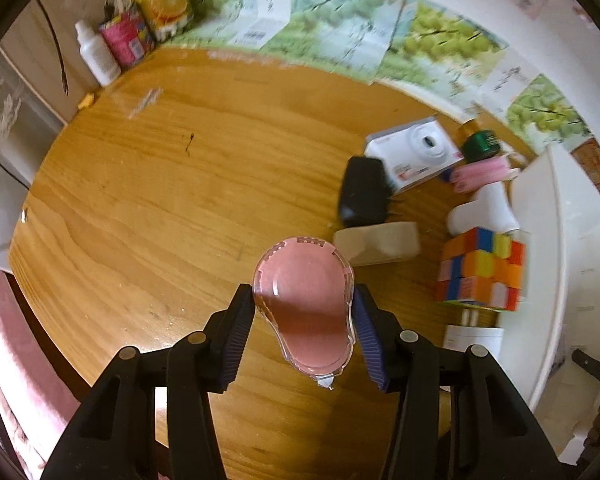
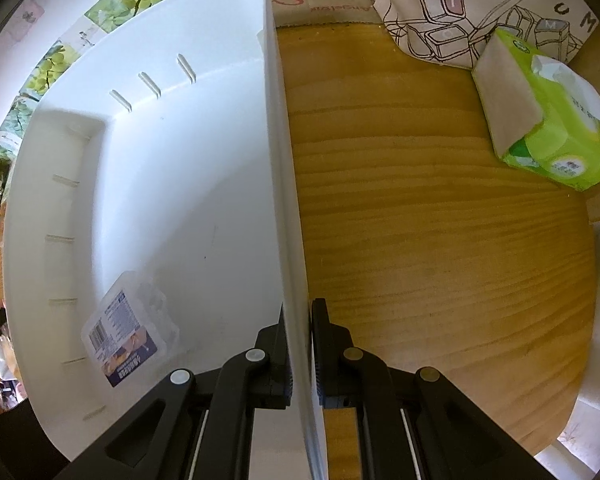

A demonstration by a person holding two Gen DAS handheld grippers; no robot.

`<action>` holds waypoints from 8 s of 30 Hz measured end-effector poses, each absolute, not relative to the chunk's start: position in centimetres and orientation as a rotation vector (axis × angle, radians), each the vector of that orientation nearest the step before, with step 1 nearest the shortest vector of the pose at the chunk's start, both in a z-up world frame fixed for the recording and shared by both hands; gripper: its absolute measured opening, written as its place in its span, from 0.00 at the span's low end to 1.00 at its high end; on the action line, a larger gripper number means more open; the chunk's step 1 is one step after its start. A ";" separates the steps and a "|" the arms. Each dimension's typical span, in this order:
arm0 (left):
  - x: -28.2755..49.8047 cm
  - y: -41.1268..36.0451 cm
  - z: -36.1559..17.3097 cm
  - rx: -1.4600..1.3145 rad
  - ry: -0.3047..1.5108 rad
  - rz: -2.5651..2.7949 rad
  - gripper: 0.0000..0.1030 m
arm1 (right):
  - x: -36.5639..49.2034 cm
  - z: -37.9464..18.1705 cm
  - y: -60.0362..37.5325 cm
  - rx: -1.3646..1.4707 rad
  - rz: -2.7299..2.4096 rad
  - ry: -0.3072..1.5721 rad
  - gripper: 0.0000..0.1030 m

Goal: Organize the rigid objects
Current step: 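Lift the pink container with the left tool and release it into the tray, then move the left tool to the round beige tin and grasp it, then carry the beige tin with the left tool and release it into the tray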

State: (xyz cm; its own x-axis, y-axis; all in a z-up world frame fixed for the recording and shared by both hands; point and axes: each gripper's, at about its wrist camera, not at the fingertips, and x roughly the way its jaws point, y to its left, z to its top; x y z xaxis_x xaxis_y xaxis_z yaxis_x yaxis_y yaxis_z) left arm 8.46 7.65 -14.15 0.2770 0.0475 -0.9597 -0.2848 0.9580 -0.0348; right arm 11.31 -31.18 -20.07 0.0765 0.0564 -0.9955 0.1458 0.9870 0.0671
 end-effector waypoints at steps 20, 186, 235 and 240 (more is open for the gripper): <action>6.7 0.9 -7.1 -0.066 1.110 0.051 0.52 | 4.8 -18.2 -32.7 0.189 -0.017 1.488 0.08; 4.5 -0.8 -9.8 0.046 1.237 -0.150 0.57 | 3.7 -20.0 -30.6 0.149 -0.043 1.544 0.10; 5.0 -15.7 -3.7 0.244 1.023 -0.557 0.81 | 3.4 -20.1 -30.0 0.120 -0.032 1.544 0.09; 5.6 -13.7 -3.7 0.199 1.022 -0.489 0.81 | 3.5 -20.2 -29.6 0.113 -0.039 1.544 0.09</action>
